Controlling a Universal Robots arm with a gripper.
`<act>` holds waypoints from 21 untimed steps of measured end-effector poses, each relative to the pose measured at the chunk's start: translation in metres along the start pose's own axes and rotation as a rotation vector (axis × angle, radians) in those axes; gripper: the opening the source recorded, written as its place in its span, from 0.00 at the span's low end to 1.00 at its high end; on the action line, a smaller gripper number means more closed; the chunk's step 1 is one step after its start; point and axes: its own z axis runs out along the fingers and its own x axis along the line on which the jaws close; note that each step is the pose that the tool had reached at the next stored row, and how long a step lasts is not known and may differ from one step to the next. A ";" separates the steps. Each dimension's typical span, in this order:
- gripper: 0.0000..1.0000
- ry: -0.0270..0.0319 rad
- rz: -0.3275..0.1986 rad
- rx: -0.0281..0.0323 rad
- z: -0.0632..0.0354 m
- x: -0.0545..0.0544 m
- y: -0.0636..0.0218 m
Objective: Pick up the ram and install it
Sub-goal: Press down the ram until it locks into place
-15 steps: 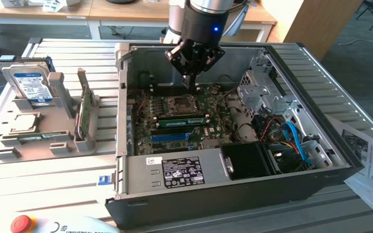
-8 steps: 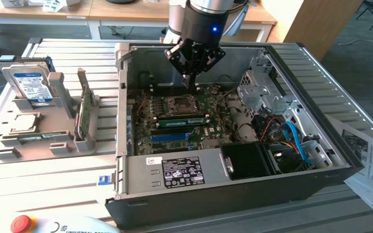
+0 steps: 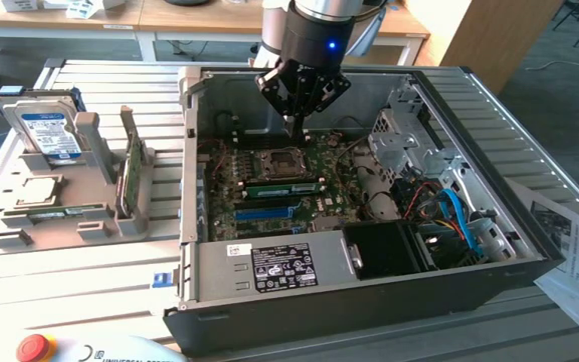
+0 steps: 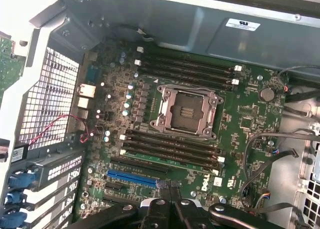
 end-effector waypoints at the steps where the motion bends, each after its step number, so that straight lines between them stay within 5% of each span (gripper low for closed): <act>1: 0.11 0.0000 0.000 0.0000 0.0000 0.000 0.0000; 5: 0.11 -0.0018 0.000 0.0005 0.0000 0.000 0.0000; 9: 0.11 -0.0260 0.000 0.0079 0.0000 0.000 0.0000; 15: 0.11 -0.0268 0.005 0.0079 0.0000 0.000 0.0000; 21: 0.11 -0.0282 0.069 0.0049 0.0000 0.000 0.0000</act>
